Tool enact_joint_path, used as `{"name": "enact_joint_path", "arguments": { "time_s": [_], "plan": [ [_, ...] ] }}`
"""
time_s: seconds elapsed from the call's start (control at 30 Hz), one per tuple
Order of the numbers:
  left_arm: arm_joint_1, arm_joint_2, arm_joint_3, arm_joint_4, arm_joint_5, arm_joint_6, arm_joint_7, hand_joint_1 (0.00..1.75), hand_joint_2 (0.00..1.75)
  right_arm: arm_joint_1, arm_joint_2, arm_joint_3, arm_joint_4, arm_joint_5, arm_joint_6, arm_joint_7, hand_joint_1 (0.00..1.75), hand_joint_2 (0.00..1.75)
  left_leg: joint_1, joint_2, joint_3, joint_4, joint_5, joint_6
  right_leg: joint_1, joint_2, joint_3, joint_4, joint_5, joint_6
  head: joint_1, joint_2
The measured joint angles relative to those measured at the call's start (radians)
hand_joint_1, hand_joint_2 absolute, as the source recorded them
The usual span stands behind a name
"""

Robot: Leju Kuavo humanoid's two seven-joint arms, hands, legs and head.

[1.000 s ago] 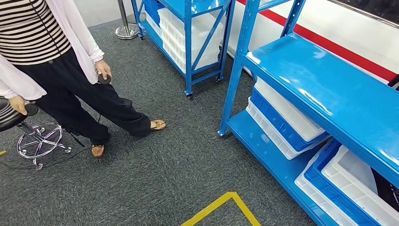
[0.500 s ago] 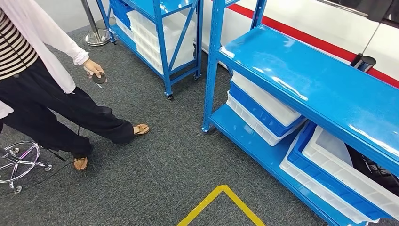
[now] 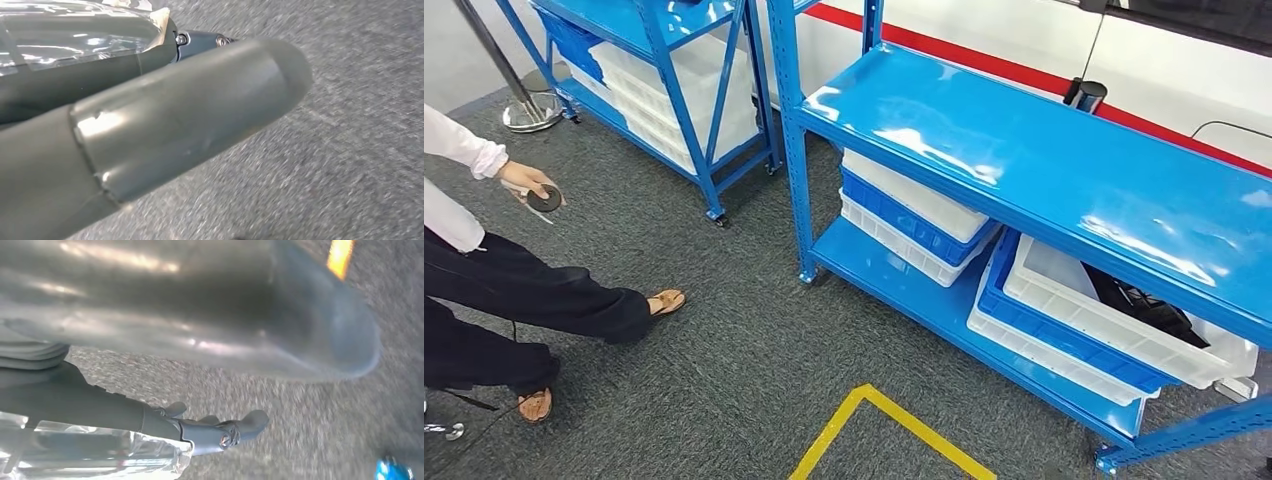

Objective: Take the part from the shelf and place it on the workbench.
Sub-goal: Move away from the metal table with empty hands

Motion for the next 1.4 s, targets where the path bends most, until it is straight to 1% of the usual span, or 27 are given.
{"name": "enact_joint_path", "arguments": {
  "time_s": [0.07,0.1,0.13,0.2,0.27,0.3,0.37,0.4,0.47,0.5,0.57,0.6,0.63,0.7,0.77,0.8,0.83,0.87,0.93,1.0,1.07,1.13,1.2,1.27,1.3,1.33,1.4],
  "plan": [
    [-0.002,0.003,0.002,-0.003,0.0,0.001,-0.002,0.0,0.0,-0.001,-0.017,-0.015,-0.002,-0.002,-0.012,-0.005,0.0,0.0,-0.004,0.019,0.0,-0.006,0.005,0.016,-0.003,0.004,-0.009,0.0,0.0,0.013,0.001,0.0],
    [-0.003,0.004,0.003,-0.004,0.0,0.002,-0.002,0.0,0.0,-0.002,-0.024,-0.023,-0.002,-0.003,-0.018,-0.007,0.0,0.0,-0.004,0.029,0.001,-0.011,0.008,0.025,-0.003,-0.014,-0.017,0.014,-0.007,0.016,0.001,0.0],
    [-0.004,0.005,0.004,-0.005,-0.001,0.002,-0.002,0.0,0.0,-0.003,-0.03,-0.03,-0.002,-0.003,-0.023,-0.006,0.0,0.0,-0.003,0.04,0.002,-0.016,0.011,0.032,-0.004,-0.038,-0.034,0.047,-0.024,0.016,0.003,0.0],
    [-0.004,0.008,0.004,-0.005,-0.003,0.002,0.004,0.0,0.0,-0.007,-0.041,-0.041,-0.002,-0.003,-0.026,0.001,0.0,0.0,-0.005,0.063,0.002,-0.018,0.011,0.041,-0.005,-0.087,-0.096,0.167,-0.077,0.012,0.006,0.0],
    [-0.004,0.009,0.005,-0.005,-0.004,0.001,0.013,0.0,0.0,-0.004,-0.049,-0.05,-0.002,-0.003,-0.026,0.018,0.0,0.0,-0.007,0.087,0.002,-0.018,0.009,0.043,-0.008,-0.097,-0.154,0.276,-0.113,0.016,0.007,0.0],
    [-0.004,0.009,0.006,-0.005,-0.005,0.0,0.017,0.0,0.0,0.0,-0.051,-0.054,-0.002,-0.003,-0.027,0.027,0.0,0.0,-0.007,0.098,0.002,-0.018,0.008,0.042,-0.01,-0.1,-0.159,0.283,-0.109,0.023,0.007,0.0],
    [-0.004,0.006,0.008,-0.005,-0.005,-0.002,0.023,0.0,0.0,0.007,-0.052,-0.06,-0.001,-0.003,-0.029,0.043,0.0,0.0,-0.006,0.121,0.006,-0.018,0.004,0.037,-0.013,-0.121,-0.108,0.179,-0.062,0.039,0.008,0.0],
    [-0.004,0.005,0.009,-0.004,-0.005,-0.002,0.024,0.0,0.0,0.009,-0.051,-0.062,0.0,-0.003,-0.03,0.048,0.0,0.0,-0.008,0.131,0.009,-0.017,0.001,0.033,-0.013,-0.148,-0.073,0.105,-0.035,0.042,0.008,0.0],
    [-0.003,0.002,0.011,-0.004,-0.003,-0.002,0.025,0.0,0.0,0.009,-0.048,-0.065,0.0,-0.005,-0.033,0.057,0.0,0.0,-0.012,0.152,0.018,-0.017,-0.008,0.019,-0.008,-0.192,-0.028,0.013,-0.001,0.036,0.007,0.0],
    [-0.003,0.001,0.013,-0.004,-0.003,-0.002,0.025,0.0,0.0,0.01,-0.046,-0.067,0.0,-0.007,-0.033,0.06,0.0,0.0,-0.014,0.163,0.024,-0.018,-0.013,0.012,-0.003,-0.196,-0.027,0.004,0.004,0.028,0.007,0.0],
    [-0.006,-0.002,0.017,-0.004,0.001,-0.003,0.024,0.0,0.0,0.015,-0.044,-0.073,0.0,-0.01,-0.034,0.068,0.0,0.0,-0.01,0.181,0.036,-0.02,-0.021,-0.002,-0.005,-0.17,-0.024,0.002,0.008,0.013,0.006,0.0],
    [-0.008,-0.003,0.019,-0.004,0.002,-0.003,0.022,0.0,0.0,0.017,-0.043,-0.077,0.0,-0.012,-0.035,0.071,0.0,0.0,-0.006,0.169,0.038,-0.012,-0.03,-0.009,-0.009,-0.157,-0.02,0.0,0.01,0.007,0.005,0.0],
    [-0.009,-0.004,0.021,-0.004,0.004,-0.004,0.021,0.0,0.0,0.018,-0.042,-0.08,0.0,-0.013,-0.036,0.075,0.0,0.0,-0.003,0.144,0.031,0.013,-0.049,-0.014,-0.014,-0.145,-0.015,-0.002,0.013,-0.001,0.003,0.0],
    [-0.006,-0.005,0.023,-0.004,0.006,-0.004,0.019,0.0,0.0,0.018,-0.04,-0.084,0.0,-0.014,-0.037,0.079,0.0,0.0,-0.001,0.078,-0.021,0.128,-0.114,-0.019,-0.016,-0.119,-0.011,-0.003,0.015,-0.013,0.0,0.0],
    [-0.001,-0.006,0.025,-0.004,0.006,-0.004,0.018,0.0,0.0,0.018,-0.038,-0.086,0.0,-0.014,-0.037,0.082,0.0,0.0,-0.001,0.052,-0.088,0.253,-0.162,-0.019,-0.013,-0.089,-0.01,-0.003,0.015,-0.018,0.001,0.0],
    [0.0,-0.006,0.026,-0.004,0.006,-0.004,0.018,0.0,0.0,0.019,-0.038,-0.087,0.001,-0.014,-0.037,0.083,0.0,0.0,-0.001,0.05,-0.104,0.272,-0.156,-0.019,-0.011,-0.073,-0.009,-0.002,0.014,-0.018,0.001,0.0],
    [0.001,-0.006,0.026,-0.004,0.006,-0.004,0.018,0.0,0.0,0.02,-0.038,-0.088,0.001,-0.014,-0.037,0.084,0.0,0.0,-0.001,0.048,-0.102,0.251,-0.129,-0.017,-0.011,-0.058,-0.007,-0.002,0.014,-0.018,0.001,0.0],
    [0.0,-0.007,0.027,-0.004,0.006,-0.004,0.018,0.0,0.0,0.02,-0.037,-0.088,0.001,-0.014,-0.038,0.086,0.0,0.0,-0.001,0.041,-0.082,0.195,-0.088,-0.013,-0.011,-0.042,-0.005,-0.002,0.014,-0.018,0.0,0.0],
    [0.0,-0.006,0.027,-0.004,0.006,-0.004,0.019,0.0,0.0,0.019,-0.035,-0.088,0.001,-0.014,-0.038,0.091,0.0,0.0,0.002,0.002,-0.03,0.058,-0.014,-0.006,-0.008,-0.015,-0.003,0.001,0.012,-0.015,0.001,0.0],
    [-0.002,-0.006,0.027,-0.004,0.006,-0.004,0.026,0.0,0.0,0.019,-0.034,-0.09,0.001,-0.017,-0.038,0.099,0.0,0.0,0.0,-0.019,-0.006,-0.006,0.008,0.0,-0.003,0.006,-0.01,0.001,0.011,-0.007,0.002,0.0],
    [-0.006,-0.009,0.027,-0.004,0.004,-0.004,0.034,0.0,0.0,0.024,-0.036,-0.096,0.001,-0.022,-0.039,0.105,0.0,0.0,-0.004,0.0,-0.001,-0.015,0.01,0.012,-0.002,0.021,-0.02,-0.001,0.011,0.007,0.002,0.0],
    [-0.01,-0.013,0.027,-0.004,0.002,-0.004,0.038,0.0,0.0,0.028,-0.036,-0.103,0.002,-0.024,-0.039,0.108,0.0,0.0,-0.004,0.022,0.005,-0.026,0.016,0.028,-0.003,-0.016,-0.036,0.027,-0.005,0.015,0.003,0.0],
    [-0.011,-0.015,0.027,-0.004,0.001,-0.003,0.041,0.0,0.0,0.025,-0.037,-0.107,0.002,-0.024,-0.039,0.108,0.0,0.0,-0.004,0.047,0.009,-0.032,0.018,0.039,-0.006,-0.077,-0.087,0.13,-0.057,0.014,0.007,0.0],
    [-0.01,-0.017,0.027,-0.004,0.0,-0.002,0.042,0.0,0.0,0.025,-0.039,-0.109,0.002,-0.024,-0.039,0.109,0.0,0.0,-0.006,0.074,0.009,-0.032,0.015,0.041,-0.011,-0.097,-0.152,0.255,-0.107,0.02,0.008,0.0],
    [-0.01,-0.018,0.027,-0.004,0.0,-0.002,0.042,0.0,0.0,0.026,-0.039,-0.111,0.002,-0.024,-0.039,0.111,0.0,0.0,-0.006,0.087,0.01,-0.031,0.014,0.04,-0.014,-0.1,-0.165,0.28,-0.111,0.028,0.008,0.0],
    [-0.01,-0.019,0.027,-0.004,0.0,-0.002,0.042,0.0,0.0,0.028,-0.04,-0.112,0.002,-0.024,-0.039,0.112,0.0,0.0,-0.005,0.099,0.011,-0.031,0.012,0.037,-0.018,-0.103,-0.158,0.267,-0.1,0.038,0.008,0.0],
    [-0.01,-0.023,0.027,-0.004,0.0,-0.002,0.042,0.0,0.0,0.029,-0.042,-0.113,0.002,-0.024,-0.039,0.113,0.0,0.0,-0.004,0.121,0.018,-0.03,0.006,0.029,-0.024,-0.135,-0.09,0.138,-0.048,0.058,0.008,0.0]
  ]
}}
